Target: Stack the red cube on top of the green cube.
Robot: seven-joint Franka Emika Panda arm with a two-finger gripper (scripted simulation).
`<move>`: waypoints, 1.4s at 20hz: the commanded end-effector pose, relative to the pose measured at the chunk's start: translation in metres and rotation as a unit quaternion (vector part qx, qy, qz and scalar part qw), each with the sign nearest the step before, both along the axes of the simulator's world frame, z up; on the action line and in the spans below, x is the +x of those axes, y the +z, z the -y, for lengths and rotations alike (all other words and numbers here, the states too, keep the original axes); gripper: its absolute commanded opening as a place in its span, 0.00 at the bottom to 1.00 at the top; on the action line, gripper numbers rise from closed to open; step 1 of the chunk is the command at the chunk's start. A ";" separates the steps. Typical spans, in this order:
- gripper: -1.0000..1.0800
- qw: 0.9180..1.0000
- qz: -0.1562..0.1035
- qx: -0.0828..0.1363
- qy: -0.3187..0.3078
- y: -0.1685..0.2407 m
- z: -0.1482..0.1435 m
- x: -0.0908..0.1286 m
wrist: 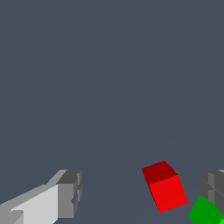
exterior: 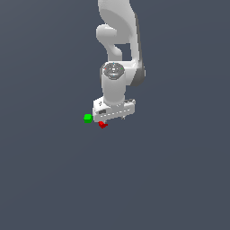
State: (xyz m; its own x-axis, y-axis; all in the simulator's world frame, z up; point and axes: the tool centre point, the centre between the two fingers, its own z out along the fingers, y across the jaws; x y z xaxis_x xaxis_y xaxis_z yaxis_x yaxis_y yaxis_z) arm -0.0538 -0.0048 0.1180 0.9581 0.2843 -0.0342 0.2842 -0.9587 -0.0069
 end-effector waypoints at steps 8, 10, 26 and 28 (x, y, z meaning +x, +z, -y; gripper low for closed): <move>0.96 0.995 0.009 0.002 0.097 -0.025 0.035 -0.030; 0.96 0.993 0.011 0.003 0.114 -0.030 0.042 -0.034; 0.96 0.984 0.017 0.005 0.178 -0.048 0.070 -0.046; 0.96 0.984 0.017 0.005 0.176 -0.048 0.070 -0.046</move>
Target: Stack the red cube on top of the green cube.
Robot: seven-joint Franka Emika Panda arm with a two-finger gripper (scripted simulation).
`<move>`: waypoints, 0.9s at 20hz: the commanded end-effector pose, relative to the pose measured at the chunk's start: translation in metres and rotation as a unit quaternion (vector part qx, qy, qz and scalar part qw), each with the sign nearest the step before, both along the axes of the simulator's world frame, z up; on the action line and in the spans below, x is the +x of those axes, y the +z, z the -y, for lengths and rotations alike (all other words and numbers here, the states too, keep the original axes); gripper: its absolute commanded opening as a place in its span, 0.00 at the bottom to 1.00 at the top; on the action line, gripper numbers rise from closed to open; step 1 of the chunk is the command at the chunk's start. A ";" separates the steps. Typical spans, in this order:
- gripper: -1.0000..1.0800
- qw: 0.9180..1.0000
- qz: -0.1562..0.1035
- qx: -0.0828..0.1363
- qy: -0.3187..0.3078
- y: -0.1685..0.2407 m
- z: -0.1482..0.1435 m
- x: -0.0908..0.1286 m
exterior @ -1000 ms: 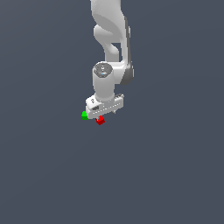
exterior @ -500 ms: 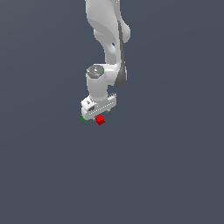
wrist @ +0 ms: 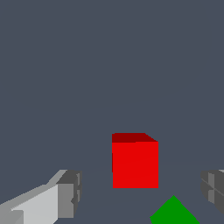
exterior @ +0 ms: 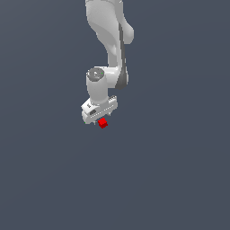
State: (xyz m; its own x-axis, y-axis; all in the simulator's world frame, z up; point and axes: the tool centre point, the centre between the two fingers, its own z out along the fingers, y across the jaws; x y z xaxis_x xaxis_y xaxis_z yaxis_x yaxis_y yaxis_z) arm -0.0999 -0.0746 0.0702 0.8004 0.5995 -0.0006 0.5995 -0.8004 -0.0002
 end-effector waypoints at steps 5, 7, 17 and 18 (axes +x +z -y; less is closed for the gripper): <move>0.96 1.000 0.000 0.000 0.000 -0.007 0.000 0.000; 0.96 1.000 0.000 0.000 0.001 -0.014 0.000 0.000; 0.96 1.000 0.000 0.000 0.001 -0.049 0.000 0.000; 0.96 1.000 0.000 0.000 0.001 -0.050 0.000 0.000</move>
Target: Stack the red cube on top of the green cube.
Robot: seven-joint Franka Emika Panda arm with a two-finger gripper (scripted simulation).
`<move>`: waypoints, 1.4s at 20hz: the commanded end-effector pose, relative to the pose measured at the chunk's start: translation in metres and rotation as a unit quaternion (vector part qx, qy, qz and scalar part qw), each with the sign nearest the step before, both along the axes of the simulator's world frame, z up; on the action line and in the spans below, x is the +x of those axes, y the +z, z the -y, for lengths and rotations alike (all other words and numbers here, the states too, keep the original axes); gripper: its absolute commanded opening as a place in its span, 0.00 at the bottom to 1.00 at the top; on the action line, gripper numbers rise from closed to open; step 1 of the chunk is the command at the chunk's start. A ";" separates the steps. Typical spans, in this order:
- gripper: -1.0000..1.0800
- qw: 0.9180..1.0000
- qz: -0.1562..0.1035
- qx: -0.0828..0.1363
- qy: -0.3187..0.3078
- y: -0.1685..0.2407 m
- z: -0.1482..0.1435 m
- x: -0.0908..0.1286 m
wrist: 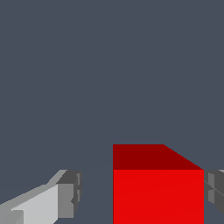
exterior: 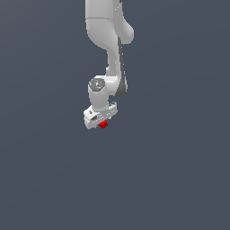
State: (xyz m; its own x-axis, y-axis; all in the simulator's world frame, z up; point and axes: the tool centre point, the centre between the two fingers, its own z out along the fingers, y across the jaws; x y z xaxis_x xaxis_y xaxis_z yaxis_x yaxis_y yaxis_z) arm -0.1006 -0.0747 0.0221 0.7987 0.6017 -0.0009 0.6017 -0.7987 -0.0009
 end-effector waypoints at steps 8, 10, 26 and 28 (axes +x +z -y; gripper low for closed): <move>0.00 1.000 0.001 0.000 0.000 -0.002 0.000 0.001; 0.00 1.000 0.001 0.000 0.000 -0.002 0.000 0.001; 0.00 1.000 0.001 0.000 0.000 0.049 0.000 -0.001; 0.00 1.000 0.001 0.000 0.000 0.062 0.000 -0.001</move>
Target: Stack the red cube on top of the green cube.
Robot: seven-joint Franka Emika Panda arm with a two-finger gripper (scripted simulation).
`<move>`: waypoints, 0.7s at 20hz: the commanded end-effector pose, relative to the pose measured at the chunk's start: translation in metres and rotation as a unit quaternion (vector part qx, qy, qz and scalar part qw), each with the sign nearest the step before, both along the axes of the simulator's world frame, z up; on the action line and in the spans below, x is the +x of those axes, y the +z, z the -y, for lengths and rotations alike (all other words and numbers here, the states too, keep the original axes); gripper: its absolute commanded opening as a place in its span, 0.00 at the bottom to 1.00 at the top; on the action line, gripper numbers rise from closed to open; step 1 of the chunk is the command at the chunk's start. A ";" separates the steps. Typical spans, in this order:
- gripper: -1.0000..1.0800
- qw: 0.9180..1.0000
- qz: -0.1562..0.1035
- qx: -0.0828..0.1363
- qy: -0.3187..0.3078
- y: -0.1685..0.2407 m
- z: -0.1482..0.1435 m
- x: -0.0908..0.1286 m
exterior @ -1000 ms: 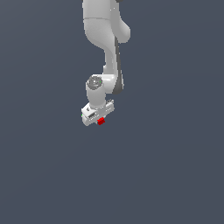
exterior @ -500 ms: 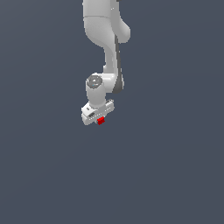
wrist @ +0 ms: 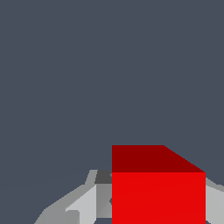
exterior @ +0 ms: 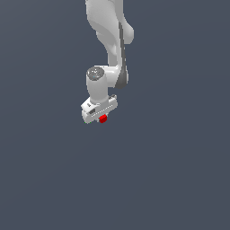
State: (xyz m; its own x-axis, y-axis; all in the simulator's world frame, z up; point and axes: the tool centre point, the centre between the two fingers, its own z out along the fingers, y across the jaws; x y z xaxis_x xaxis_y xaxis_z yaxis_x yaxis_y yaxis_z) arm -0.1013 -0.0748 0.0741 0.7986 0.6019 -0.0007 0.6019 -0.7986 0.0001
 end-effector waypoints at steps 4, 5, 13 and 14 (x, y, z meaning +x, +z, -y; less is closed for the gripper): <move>0.00 1.000 0.000 0.000 0.000 0.031 0.000 0.000; 0.00 1.000 0.000 0.000 0.000 0.035 0.000 0.000; 0.00 1.000 0.000 0.000 0.000 0.046 0.000 0.002; 0.00 1.000 0.000 0.000 0.000 0.045 0.000 0.002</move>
